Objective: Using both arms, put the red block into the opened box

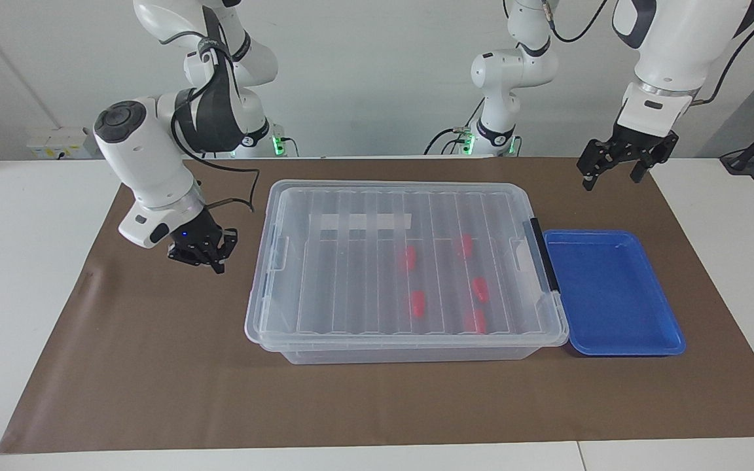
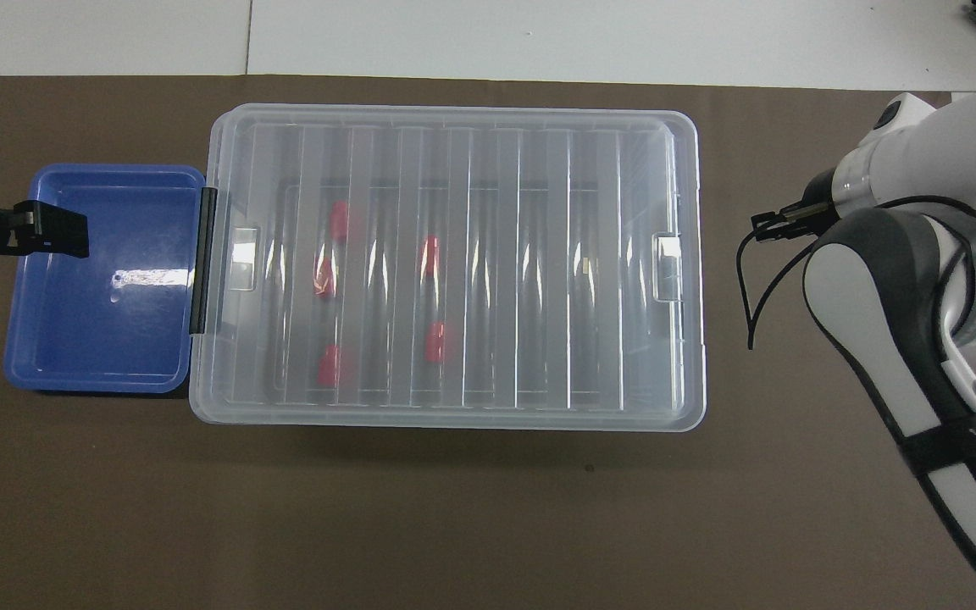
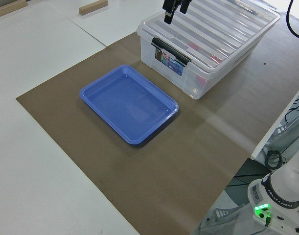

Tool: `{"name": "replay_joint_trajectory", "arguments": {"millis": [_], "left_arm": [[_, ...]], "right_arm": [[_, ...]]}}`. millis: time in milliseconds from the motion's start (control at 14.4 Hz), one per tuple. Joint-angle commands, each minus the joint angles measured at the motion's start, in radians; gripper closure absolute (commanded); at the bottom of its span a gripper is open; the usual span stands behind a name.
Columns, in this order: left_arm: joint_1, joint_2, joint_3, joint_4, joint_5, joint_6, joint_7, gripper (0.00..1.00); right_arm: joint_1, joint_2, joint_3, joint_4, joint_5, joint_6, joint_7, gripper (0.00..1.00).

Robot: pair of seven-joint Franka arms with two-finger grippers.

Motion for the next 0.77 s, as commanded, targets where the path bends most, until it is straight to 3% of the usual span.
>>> {"name": "replay_joint_trajectory", "arguments": {"millis": [0,209,488,697], "left_arm": [[-0.035,-0.012,0.034,-0.004,-0.015,0.002,0.017,0.00],[-0.081,-0.015,0.086,-0.002,-0.015,0.002,0.017,0.00],[-0.078,-0.013,0.084,-0.002,-0.015,0.002,0.017,0.00],[-0.079,-0.013,0.088,-0.002,-0.017,0.001,0.017,0.00]], "right_arm": [[-0.038,-0.063,0.007,0.005,-0.040,-0.066,0.030,0.00],[-0.039,-0.132,0.007,0.009,-0.113,-0.135,0.169,0.00],[-0.041,-0.152,0.007,0.147,-0.104,-0.388,0.294,0.00],[-0.041,-0.208,0.010,0.154,-0.101,-0.478,0.376,0.00]]}}
